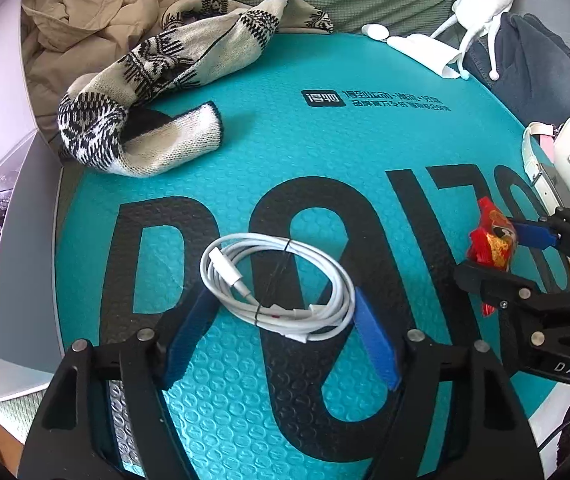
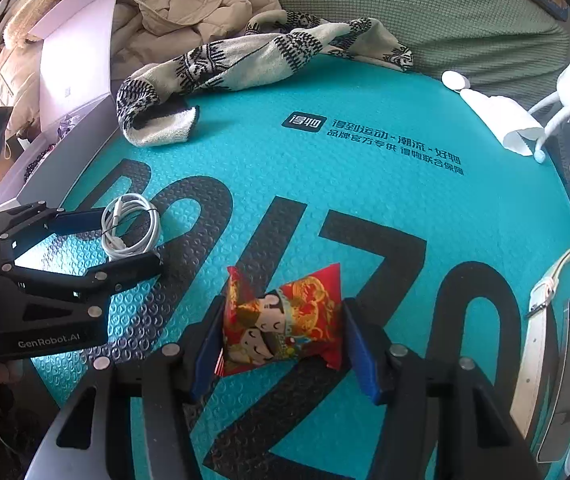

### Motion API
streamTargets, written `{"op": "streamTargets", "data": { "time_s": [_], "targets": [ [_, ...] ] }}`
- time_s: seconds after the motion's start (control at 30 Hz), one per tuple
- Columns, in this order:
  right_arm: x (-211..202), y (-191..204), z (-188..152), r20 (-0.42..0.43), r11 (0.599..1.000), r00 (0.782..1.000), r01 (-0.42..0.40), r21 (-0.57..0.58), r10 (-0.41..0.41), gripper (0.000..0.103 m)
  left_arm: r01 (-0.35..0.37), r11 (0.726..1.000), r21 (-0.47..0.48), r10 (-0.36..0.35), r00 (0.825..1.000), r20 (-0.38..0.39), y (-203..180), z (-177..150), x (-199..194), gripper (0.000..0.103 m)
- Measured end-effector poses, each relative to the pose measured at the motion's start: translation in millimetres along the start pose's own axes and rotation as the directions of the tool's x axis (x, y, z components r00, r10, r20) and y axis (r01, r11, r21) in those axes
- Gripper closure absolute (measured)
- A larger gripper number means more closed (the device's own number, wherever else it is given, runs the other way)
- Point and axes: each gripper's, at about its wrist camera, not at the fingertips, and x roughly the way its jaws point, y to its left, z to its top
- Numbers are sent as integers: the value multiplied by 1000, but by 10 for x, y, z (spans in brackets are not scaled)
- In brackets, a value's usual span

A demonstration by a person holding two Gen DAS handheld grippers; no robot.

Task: Organize objects
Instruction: 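Grasp the red-gold candy packet with right tool while left tool approaches the white cable, then grasp the coiled white cable with left tool while right tool holds the candy packet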

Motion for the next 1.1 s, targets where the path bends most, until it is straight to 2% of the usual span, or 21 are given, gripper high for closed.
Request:
{"op": "streamTargets", "data": {
  "time_s": [0.03, 0.1, 0.23, 0.4, 0.47, 0.53, 0.6, 0.73, 0.9, 1.1],
  "targets": [
    [-19, 2, -18, -1, 1000, 1000, 5, -3, -5, 46, 12, 1000, 8, -12, 1000, -2, -29, -21, -21, 43],
    [-57, 1, -60, -5, 1000, 1000, 10, -8, -10, 46, 28, 999, 40, -28, 1000, -4, -111, -67, -70, 48],
    [-134, -23, -178, -13, 1000, 1000, 22, -1, -22, 46, 69, 992, 101, -67, 998, -22, -290, -162, -149, 49],
    [-220, -76, -306, -18, 999, 999, 38, 24, -38, 46, 87, 991, 100, -85, 996, -24, -364, -227, -216, 49],
    [-234, -99, -334, -20, 998, 999, 43, 35, -43, 46, 53, 994, 98, -50, 998, -31, -367, -232, -210, 43],
    [-245, -111, -357, -19, 998, 999, 49, 42, -48, 46, 23, 996, 84, -20, 999, -27, -346, -222, -202, 29],
    [-251, -105, -367, -11, 997, 998, 56, 44, -56, 46, 8, 998, 68, -6, 999, -33, -306, -189, -154, 24],
    [-223, -40, -359, -4, 997, 997, 78, 17, -78, 46, 14, 1000, 27, -13, 1000, -27, -259, -131, -91, 22],
    [-165, 10, -344, -11, 997, 997, 82, -13, -83, 45, 16, 999, 31, -15, 1000, -9, -298, -54, -23, 22],
    [-147, -25, -366, -1, 996, 996, 92, 0, -92, 33, 21, 999, 34, -22, 1000, 21, -353, -29, 16, 22]
  ]
}}
